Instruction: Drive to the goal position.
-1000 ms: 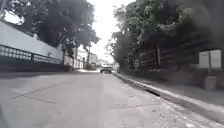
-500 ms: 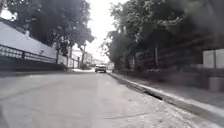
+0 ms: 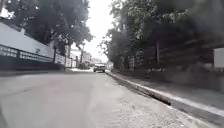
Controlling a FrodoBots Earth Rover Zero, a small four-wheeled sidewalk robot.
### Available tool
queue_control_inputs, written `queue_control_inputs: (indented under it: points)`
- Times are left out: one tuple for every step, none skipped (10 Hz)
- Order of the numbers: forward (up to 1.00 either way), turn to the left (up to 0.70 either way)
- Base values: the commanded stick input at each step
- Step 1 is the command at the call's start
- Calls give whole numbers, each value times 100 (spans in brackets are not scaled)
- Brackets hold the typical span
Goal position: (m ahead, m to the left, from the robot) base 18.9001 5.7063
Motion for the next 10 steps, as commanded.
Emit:
queue_control_inputs:
  points:
    - [70, 0]
    - [70, 0]
    - [70, 0]
    - [70, 0]
    - [70, 0]
    - [70, 0]
    - [70, 0]
    - [70, 0]
    - [70, 0]
    - [70, 0]
